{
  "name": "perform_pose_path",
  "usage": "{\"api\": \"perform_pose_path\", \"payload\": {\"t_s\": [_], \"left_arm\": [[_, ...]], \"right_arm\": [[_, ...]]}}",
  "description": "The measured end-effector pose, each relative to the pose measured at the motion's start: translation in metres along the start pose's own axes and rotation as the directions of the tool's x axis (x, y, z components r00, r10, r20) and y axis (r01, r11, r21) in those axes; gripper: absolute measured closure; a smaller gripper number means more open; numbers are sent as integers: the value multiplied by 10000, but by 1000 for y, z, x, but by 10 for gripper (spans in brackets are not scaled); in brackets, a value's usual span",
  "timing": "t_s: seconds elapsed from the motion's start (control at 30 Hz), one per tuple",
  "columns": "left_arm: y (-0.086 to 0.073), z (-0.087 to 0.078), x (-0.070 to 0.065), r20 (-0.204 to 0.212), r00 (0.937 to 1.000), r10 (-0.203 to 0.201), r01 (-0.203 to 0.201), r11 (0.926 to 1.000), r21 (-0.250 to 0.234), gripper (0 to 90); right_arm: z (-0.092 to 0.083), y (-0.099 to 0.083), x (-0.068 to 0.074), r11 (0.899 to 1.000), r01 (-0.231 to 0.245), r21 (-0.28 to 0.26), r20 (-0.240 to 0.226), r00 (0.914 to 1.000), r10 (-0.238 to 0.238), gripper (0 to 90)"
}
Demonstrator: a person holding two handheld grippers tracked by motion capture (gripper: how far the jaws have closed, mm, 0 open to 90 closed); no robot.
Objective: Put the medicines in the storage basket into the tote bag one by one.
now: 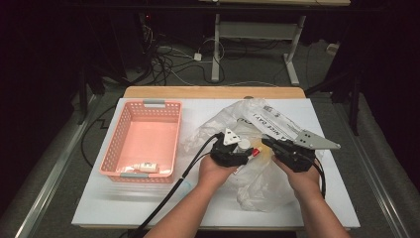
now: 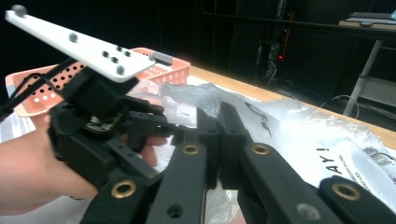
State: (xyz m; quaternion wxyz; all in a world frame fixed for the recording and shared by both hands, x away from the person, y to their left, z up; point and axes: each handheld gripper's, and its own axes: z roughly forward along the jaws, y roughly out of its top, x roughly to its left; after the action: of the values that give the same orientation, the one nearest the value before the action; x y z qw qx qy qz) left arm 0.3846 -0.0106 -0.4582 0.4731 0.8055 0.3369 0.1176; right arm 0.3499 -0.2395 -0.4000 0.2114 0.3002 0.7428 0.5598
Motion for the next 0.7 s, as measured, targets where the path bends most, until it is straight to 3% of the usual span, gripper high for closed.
{"api": "perform_pose_path", "payload": {"t_s": [0.37,0.7], "left_arm": [[-17,-28,-4,735,9965,-411,406,9991,78,216],[-24,-53,-11,914,9956,-202,191,9997,128,49]], "right_arm": [[0,-1,3,10000,51,68,-61,10000,-50,900],[0,-2,3,9999,47,120,-85,10000,-46,900]]}}
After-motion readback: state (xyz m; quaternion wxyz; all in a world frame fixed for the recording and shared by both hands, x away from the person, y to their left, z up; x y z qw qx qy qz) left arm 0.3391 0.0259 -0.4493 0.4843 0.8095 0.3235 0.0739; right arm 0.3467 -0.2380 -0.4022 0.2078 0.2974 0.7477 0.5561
